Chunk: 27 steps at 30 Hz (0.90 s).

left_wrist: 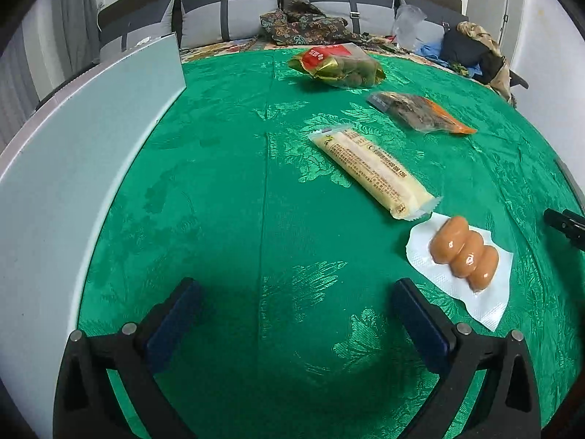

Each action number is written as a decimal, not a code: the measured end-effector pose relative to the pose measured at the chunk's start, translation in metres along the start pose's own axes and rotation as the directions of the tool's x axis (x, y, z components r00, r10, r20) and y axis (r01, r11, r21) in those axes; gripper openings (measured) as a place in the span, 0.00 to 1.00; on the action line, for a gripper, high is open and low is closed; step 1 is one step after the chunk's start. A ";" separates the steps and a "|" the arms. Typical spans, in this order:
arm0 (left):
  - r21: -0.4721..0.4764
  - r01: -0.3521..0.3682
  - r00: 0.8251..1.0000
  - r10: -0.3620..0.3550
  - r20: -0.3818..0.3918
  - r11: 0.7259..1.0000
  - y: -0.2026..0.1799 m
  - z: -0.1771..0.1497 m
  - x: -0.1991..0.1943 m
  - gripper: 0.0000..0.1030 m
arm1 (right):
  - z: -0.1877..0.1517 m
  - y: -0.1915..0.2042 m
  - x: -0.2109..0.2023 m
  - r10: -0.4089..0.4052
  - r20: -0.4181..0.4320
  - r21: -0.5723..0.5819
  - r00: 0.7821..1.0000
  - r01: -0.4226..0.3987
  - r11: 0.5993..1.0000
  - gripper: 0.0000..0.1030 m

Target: Organize snacks

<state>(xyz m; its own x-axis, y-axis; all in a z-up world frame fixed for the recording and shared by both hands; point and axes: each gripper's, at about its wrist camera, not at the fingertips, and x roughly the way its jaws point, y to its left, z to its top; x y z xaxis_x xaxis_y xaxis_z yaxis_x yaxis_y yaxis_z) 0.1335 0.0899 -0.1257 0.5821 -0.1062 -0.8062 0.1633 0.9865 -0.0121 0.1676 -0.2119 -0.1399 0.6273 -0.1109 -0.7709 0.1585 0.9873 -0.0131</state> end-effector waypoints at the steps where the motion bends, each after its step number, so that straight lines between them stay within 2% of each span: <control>1: 0.000 0.000 1.000 0.000 0.000 1.000 0.000 0.000 0.000 1.00 | 0.000 0.000 0.000 0.000 0.000 0.000 1.000 0.000 1.000 0.79; 22: -0.001 -0.001 1.000 0.001 0.000 1.000 0.000 0.000 0.001 1.00 | 0.000 0.000 0.000 0.000 0.000 0.001 1.000 0.000 1.000 0.79; 27: 0.031 0.013 0.999 -0.012 -0.032 0.999 0.006 0.003 0.002 1.00 | 0.000 0.000 0.000 -0.001 -0.001 0.001 1.000 0.001 1.000 0.79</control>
<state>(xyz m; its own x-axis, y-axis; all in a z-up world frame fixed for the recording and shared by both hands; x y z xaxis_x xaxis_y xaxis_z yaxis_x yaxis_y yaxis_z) 0.1386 0.0949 -0.1256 0.5540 -0.1136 -0.8248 0.1952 0.9808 -0.0039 0.1681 -0.2116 -0.1397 0.6267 -0.1114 -0.7712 0.1596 0.9871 -0.0129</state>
